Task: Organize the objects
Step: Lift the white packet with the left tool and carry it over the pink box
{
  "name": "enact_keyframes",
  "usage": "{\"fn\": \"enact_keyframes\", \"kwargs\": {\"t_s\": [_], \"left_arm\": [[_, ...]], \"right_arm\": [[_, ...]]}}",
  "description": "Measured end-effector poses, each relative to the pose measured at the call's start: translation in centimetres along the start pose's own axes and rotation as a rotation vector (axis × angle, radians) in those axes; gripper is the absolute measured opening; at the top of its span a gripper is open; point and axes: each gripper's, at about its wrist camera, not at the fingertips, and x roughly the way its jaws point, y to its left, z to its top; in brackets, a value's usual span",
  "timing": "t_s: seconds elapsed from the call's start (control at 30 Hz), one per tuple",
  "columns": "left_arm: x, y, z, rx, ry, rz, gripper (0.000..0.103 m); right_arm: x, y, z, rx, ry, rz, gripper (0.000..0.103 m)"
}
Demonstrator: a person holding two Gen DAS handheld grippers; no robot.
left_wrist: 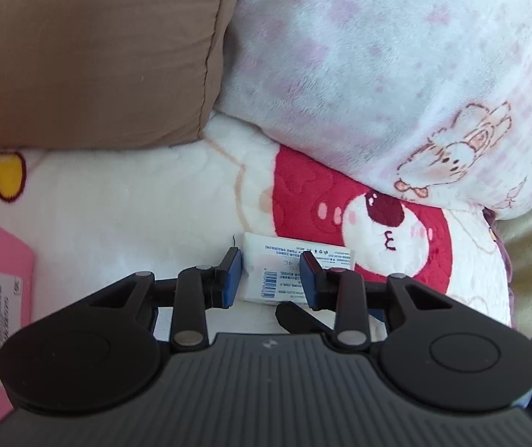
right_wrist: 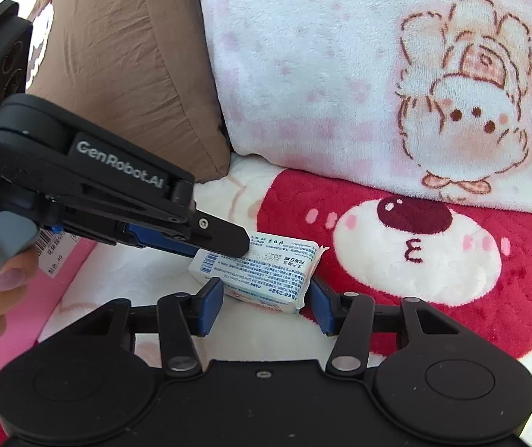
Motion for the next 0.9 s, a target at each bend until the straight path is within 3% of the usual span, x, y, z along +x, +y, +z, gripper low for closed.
{"fn": "enact_keyframes", "kwargs": {"t_s": [0.57, 0.67, 0.73, 0.9], "left_arm": [[-2.7, -1.8, -2.4, 0.025, 0.018, -0.023, 0.033], [-3.8, -2.3, -3.2, 0.040, 0.022, -0.027, 0.034], [-4.6, -2.5, -3.7, 0.049, 0.022, -0.034, 0.034], [-7.0, -2.2, -4.8, 0.031, 0.018, -0.080, 0.034]], "right_arm": [[-1.9, 3.2, -0.6, -0.051, 0.034, -0.097, 0.058], [-2.9, 5.8, -1.2, -0.073, 0.047, -0.116, 0.058], [-3.8, 2.3, -1.2, -0.082, 0.055, -0.120, 0.058], [-7.5, 4.7, -4.0, -0.116, 0.058, -0.126, 0.058]]}}
